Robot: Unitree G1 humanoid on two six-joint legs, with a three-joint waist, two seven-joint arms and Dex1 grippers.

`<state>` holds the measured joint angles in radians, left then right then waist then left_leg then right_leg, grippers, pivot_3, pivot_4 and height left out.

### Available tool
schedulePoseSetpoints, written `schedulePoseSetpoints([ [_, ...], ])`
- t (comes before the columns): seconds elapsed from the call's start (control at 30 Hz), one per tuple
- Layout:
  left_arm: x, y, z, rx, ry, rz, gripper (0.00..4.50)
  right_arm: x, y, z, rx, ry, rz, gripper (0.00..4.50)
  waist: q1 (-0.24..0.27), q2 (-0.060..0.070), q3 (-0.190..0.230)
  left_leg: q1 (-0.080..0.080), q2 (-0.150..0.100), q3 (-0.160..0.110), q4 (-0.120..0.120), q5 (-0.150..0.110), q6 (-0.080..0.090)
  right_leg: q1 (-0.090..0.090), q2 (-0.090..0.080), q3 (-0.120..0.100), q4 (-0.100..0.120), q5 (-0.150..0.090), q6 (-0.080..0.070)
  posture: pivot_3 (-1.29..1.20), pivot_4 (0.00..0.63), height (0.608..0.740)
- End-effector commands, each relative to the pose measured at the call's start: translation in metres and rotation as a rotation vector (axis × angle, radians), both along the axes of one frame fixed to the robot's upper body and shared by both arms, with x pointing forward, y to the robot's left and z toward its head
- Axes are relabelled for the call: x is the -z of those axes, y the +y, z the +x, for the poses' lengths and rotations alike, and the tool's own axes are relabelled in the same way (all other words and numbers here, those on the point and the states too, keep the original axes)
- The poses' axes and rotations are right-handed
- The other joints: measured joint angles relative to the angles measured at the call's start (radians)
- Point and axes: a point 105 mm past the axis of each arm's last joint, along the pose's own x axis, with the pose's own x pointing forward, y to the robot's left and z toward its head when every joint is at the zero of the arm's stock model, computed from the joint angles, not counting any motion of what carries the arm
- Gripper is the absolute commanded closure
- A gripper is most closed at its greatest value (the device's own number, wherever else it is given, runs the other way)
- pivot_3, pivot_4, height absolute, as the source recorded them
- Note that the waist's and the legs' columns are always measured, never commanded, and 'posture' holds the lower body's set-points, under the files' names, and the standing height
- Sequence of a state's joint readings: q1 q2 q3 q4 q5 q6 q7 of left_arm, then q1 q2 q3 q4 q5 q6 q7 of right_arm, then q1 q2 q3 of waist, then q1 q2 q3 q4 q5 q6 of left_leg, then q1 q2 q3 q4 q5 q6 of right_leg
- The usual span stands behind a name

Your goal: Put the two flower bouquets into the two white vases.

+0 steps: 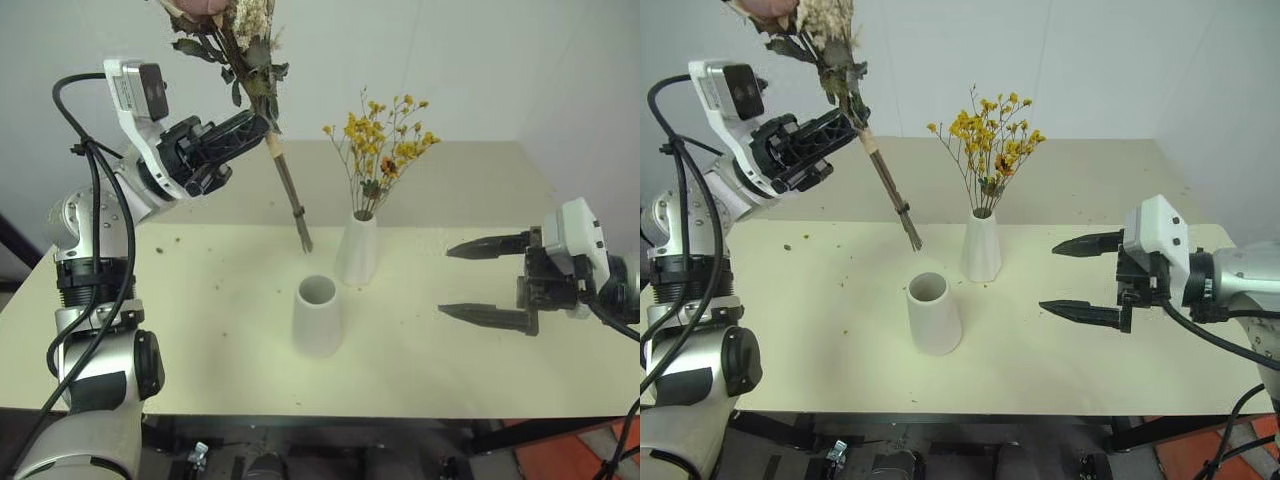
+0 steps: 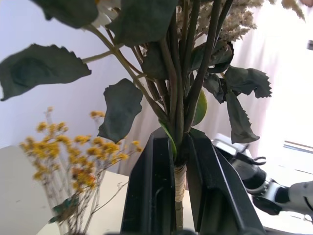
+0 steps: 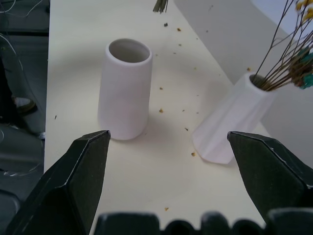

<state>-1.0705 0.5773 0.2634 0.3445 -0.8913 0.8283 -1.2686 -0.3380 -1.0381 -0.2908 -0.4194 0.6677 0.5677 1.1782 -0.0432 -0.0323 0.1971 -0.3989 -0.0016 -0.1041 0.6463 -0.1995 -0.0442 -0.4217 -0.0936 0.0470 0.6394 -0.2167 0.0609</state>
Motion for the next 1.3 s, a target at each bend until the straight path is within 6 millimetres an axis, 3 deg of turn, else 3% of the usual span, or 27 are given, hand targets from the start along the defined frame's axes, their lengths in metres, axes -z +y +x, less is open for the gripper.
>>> schedulePoseSetpoints([
  [0.03, -0.011, -0.004, -0.008, 0.044, -0.059, 0.004, 4.35, -0.007, -0.001, -0.002, 0.000, -0.048, -0.018, 0.00, 0.000, 0.000, 0.000, 0.000, 0.000, 0.000, 0.000, 0.000, 0.000, 0.000, 0.000, 0.000, 0.000, 0.000, 0.000, 0.00, 0.150, 0.740],
  [0.8, 0.020, -0.029, -0.017, 0.151, -0.050, 0.123, 4.35, -0.010, 0.005, -0.007, -0.026, 0.010, 0.050, 0.00, 0.001, 0.000, 0.000, 0.000, 0.000, 0.000, 0.000, 0.000, 0.000, 0.000, 0.000, 0.000, 0.000, 0.000, 0.000, 0.00, 0.150, 0.740],
  [1.3, 0.059, -0.040, -0.014, 0.179, -0.096, 0.260, 4.35, -0.007, 0.003, -0.004, -0.007, 0.007, 0.038, 0.00, 0.000, 0.000, 0.000, 0.000, 0.000, 0.000, 0.000, 0.000, 0.000, 0.000, 0.000, 0.000, 0.000, 0.000, 0.000, 0.00, 0.150, 0.740],
])
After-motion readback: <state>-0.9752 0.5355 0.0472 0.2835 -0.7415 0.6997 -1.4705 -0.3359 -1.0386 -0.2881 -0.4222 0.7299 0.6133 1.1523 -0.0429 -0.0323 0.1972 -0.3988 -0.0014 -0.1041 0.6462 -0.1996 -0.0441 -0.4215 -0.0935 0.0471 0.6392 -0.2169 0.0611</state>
